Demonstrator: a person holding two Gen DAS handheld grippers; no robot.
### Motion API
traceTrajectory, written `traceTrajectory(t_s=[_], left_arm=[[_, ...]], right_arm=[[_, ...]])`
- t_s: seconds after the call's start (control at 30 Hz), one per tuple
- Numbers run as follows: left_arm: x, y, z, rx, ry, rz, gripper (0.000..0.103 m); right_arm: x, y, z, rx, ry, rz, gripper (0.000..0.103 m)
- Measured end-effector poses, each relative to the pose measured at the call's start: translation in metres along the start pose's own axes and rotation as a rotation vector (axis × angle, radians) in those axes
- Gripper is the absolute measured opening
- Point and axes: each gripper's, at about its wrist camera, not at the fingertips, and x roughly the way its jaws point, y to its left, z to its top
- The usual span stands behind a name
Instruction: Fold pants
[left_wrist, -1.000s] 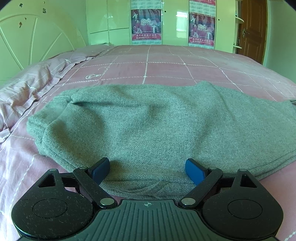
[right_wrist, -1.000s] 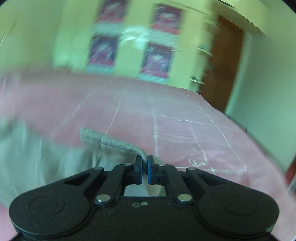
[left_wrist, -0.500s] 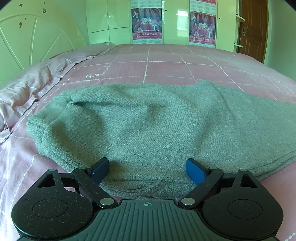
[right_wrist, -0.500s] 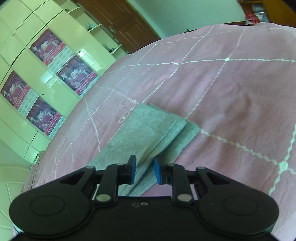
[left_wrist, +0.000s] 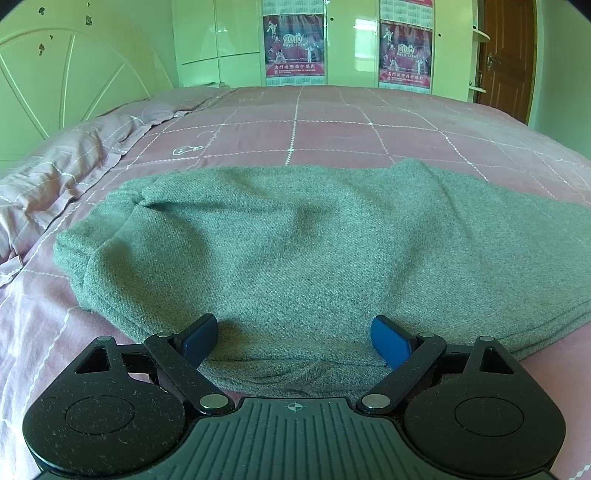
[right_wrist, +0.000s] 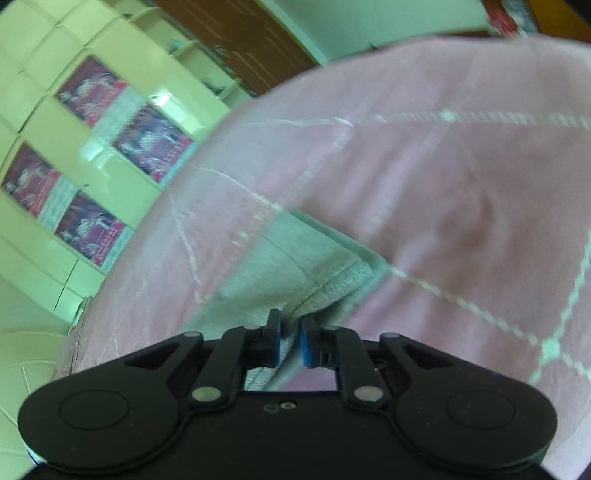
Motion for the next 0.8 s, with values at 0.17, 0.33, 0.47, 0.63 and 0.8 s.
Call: traceTrajectory(t_s=[0.17,0.33,0.47,0.63,0.8], left_arm=[[0.0,-0.001,-0.001,-0.001,-0.003,0.003,0.09],[0.0,-0.002,-0.001,0.001,0.0,0.006,0.091],[0.0,-0.001,0.0,0.004,0.003,0.004,0.091],[0.001,-0.002,0.0,0.014,0.002,0.006,0.091],[0.0,-0.003,-0.001,0.019,-0.003,0.006,0.092]], right_arm=[[-0.025,-0.016,-0.007,0.069,-0.08,0.053,0.033],[0.001,-0.024,-0.003,0.116,-0.017,0.042,0.036],[0.017,-0.005,0.009,0.028,0.006,-0.018,0.001],[-0.031,0.054,0.017,-0.301,-0.199,0.067,0.0],[0.011,0.013,0.008,-0.22,-0.106,-0.087,0.002]])
